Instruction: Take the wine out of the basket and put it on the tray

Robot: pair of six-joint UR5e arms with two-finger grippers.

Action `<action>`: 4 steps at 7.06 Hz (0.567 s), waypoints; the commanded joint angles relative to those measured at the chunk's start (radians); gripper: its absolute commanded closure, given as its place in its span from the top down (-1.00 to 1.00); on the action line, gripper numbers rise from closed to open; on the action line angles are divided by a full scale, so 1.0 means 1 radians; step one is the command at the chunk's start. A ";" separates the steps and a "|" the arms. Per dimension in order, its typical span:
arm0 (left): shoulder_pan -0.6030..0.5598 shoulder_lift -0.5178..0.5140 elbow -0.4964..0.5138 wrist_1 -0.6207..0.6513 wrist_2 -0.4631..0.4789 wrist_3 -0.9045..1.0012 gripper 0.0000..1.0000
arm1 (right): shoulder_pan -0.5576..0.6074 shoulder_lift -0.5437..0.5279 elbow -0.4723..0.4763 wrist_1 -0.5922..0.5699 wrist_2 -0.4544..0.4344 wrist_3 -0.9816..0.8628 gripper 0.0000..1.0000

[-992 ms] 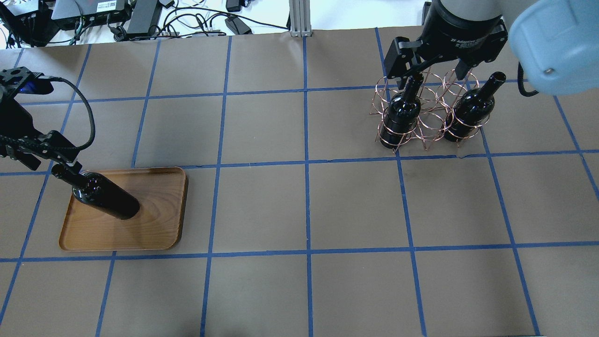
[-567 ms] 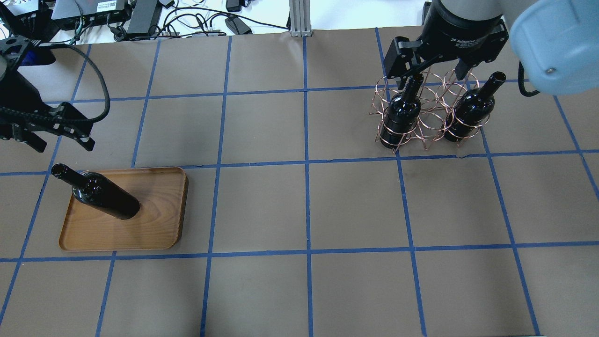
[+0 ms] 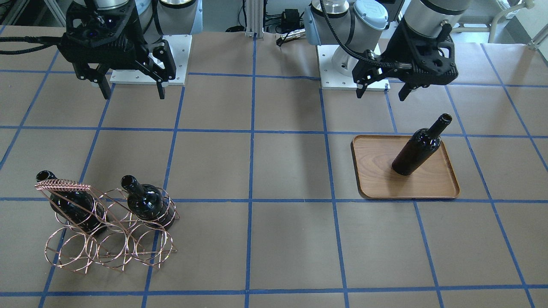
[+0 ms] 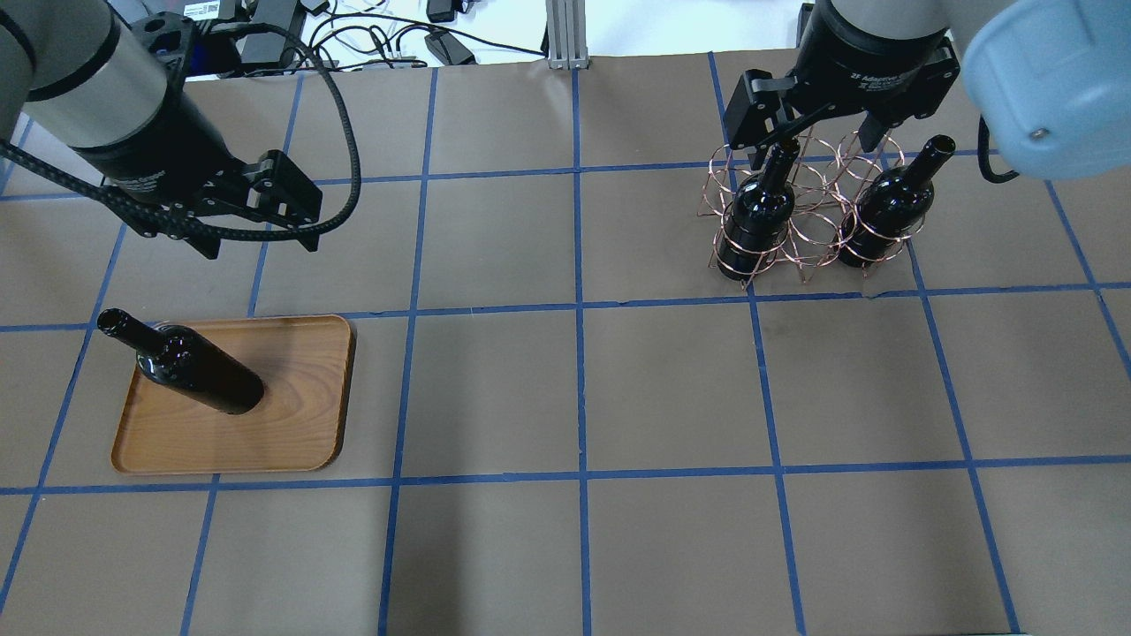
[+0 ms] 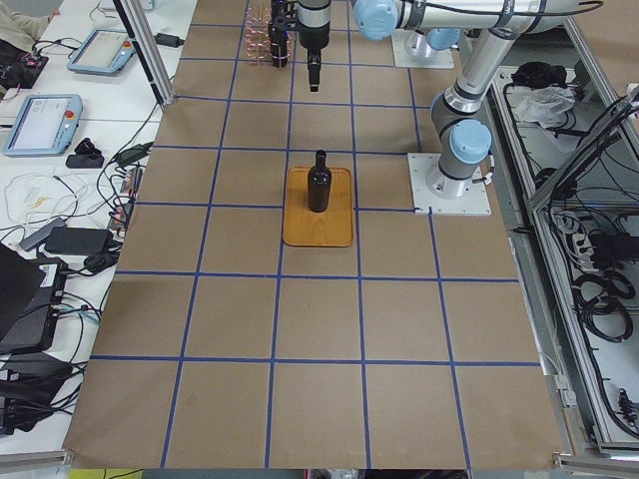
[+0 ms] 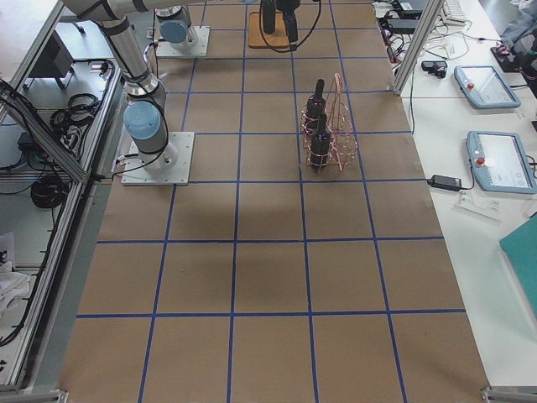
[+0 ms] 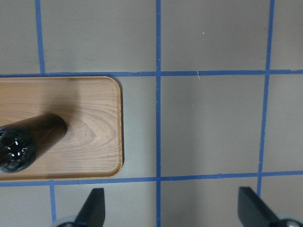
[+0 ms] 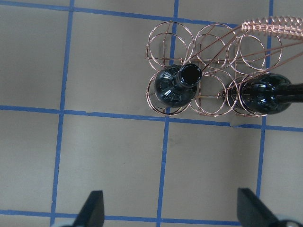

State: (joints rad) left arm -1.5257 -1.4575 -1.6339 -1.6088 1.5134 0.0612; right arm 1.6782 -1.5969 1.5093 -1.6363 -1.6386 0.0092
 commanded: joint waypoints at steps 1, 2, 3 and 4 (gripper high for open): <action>-0.082 0.014 0.014 0.003 -0.005 -0.049 1.00 | 0.000 0.000 -0.004 0.009 0.012 0.002 1.00; -0.087 0.011 0.014 0.001 -0.005 -0.053 1.00 | 0.000 0.000 -0.009 0.029 0.022 0.002 1.00; -0.087 0.009 0.014 -0.003 0.002 -0.052 1.00 | 0.000 0.000 -0.011 0.056 0.025 0.003 1.00; -0.085 0.011 0.014 -0.025 0.030 -0.050 1.00 | -0.002 0.000 -0.015 0.073 0.058 0.008 1.00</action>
State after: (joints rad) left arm -1.6101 -1.4470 -1.6204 -1.6167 1.5208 0.0108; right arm 1.6779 -1.5969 1.4986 -1.5864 -1.6071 0.0129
